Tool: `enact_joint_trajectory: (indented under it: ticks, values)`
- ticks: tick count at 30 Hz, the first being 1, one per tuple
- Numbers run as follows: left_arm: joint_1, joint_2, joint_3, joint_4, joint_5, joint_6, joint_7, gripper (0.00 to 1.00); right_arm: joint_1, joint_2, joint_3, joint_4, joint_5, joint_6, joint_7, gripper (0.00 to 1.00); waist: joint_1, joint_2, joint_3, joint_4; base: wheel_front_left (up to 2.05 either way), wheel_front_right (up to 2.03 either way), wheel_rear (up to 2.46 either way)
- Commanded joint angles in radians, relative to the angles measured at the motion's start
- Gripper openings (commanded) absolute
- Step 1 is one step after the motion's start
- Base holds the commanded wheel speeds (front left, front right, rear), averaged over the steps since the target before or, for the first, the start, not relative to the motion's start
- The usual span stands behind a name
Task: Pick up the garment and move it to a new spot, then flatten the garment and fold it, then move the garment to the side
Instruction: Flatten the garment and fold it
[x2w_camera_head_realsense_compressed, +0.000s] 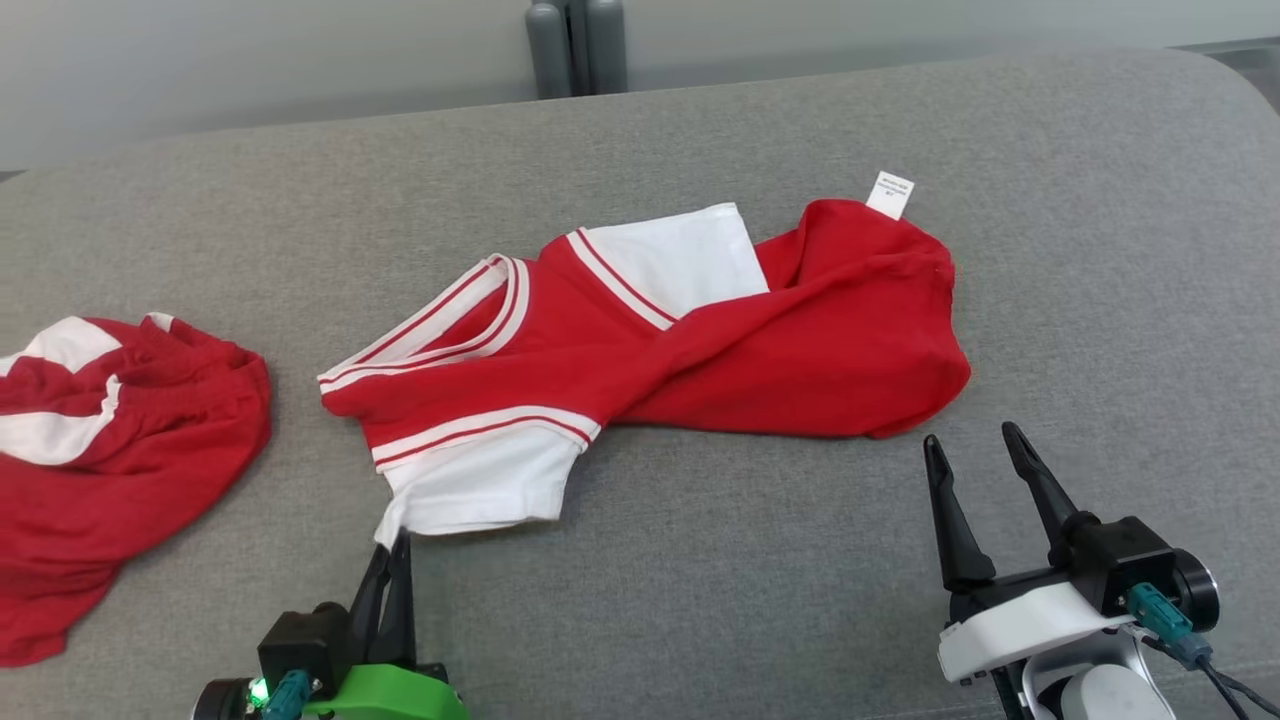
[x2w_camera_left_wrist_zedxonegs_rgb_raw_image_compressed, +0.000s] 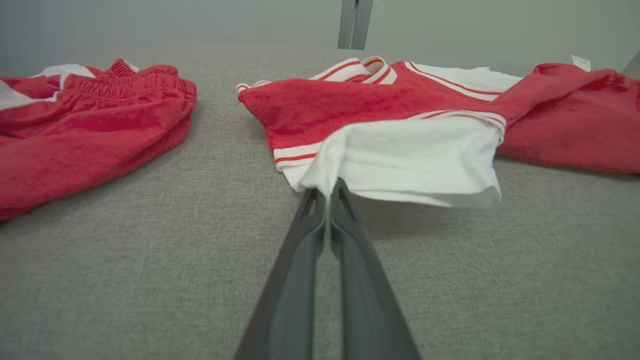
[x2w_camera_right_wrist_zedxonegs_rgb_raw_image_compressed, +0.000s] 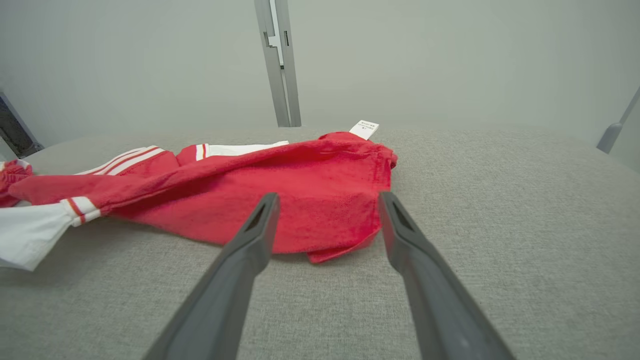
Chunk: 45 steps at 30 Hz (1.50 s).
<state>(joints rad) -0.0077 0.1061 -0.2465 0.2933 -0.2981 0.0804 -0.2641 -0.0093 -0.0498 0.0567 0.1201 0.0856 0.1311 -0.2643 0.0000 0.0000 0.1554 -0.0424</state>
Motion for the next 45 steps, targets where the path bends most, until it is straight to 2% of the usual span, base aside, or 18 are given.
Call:
enact_joint_trajectory:
  ticks: [1,6,8,13,15,21,27,35,36,37,39,45]
  values:
    - [0.019,0.011,0.01,-0.017,-0.002,0.003,0.0,0.0,-0.007,-0.001,0.002,0.0,0.015,-0.001,0.0,1.0,0.0,0.0,-0.009,0.029,0.0,0.0,0.0]
    - [0.037,0.027,0.036,-0.05,-0.008,0.02,0.0,0.0,-0.065,-0.004,-0.014,0.05,0.123,-0.001,0.0,1.0,0.0,0.0,-0.005,0.042,0.0,0.0,0.0]
    - [0.038,0.028,0.039,-0.059,-0.009,0.025,0.001,0.0,-0.108,-0.033,-0.007,0.09,0.183,-0.001,0.0,1.0,0.0,0.0,0.002,0.048,0.0,0.0,0.0]
    - [0.017,0.048,0.057,-0.072,-0.019,0.03,0.006,0.0,-0.23,-0.177,0.097,0.209,0.293,-0.001,0.0,1.0,0.0,0.0,0.025,0.059,0.0,0.0,0.0]
    - [0.007,0.053,0.061,-0.07,-0.022,0.03,0.007,0.0,-0.28,-0.248,0.156,0.267,0.29,-0.001,0.0,1.0,0.0,0.0,0.032,0.065,0.0,0.0,0.0]
    - [-0.02,0.056,0.057,-0.061,-0.024,0.024,0.007,0.0,-0.399,-0.36,0.33,0.403,0.31,-0.001,0.016,1.0,0.0,0.0,0.05,0.091,0.0,0.0,0.0]
    - [-0.047,0.049,0.049,-0.052,-0.02,0.02,0.003,0.0,-0.5,-0.409,0.451,0.471,0.316,-0.001,0.009,1.0,0.0,0.0,0.067,0.105,0.0,0.0,0.0]
    - [-0.062,0.044,0.043,-0.043,-0.019,0.015,0.0,0.0,-0.601,-0.433,0.598,0.523,0.341,-0.001,0.088,1.0,0.0,0.0,0.081,0.115,0.0,0.0,0.0]
    - [-0.063,0.044,0.042,-0.041,-0.02,0.015,-0.001,0.0,-0.611,-0.435,0.614,0.525,0.347,-0.001,0.095,0.98,0.0,0.0,0.082,0.117,0.0,0.0,0.0]
    - [-0.066,0.042,0.042,-0.04,-0.02,0.014,-0.001,0.0,-0.625,-0.438,0.632,0.524,0.355,-0.001,0.099,0.6,0.0,0.0,0.083,0.118,0.0,0.0,0.0]
    - [-0.068,0.038,0.041,-0.037,-0.021,0.013,0.0,0.0,-0.639,-0.442,0.658,0.531,0.376,-0.001,0.104,0.01,0.0,0.0,0.081,0.121,0.0,0.0,0.0]
    - [-0.068,0.035,0.047,-0.045,-0.016,0.017,-0.001,0.0,-0.665,-0.467,0.713,0.522,0.426,-0.001,0.124,0.0,0.0,0.0,0.062,0.121,0.0,0.0,0.0]
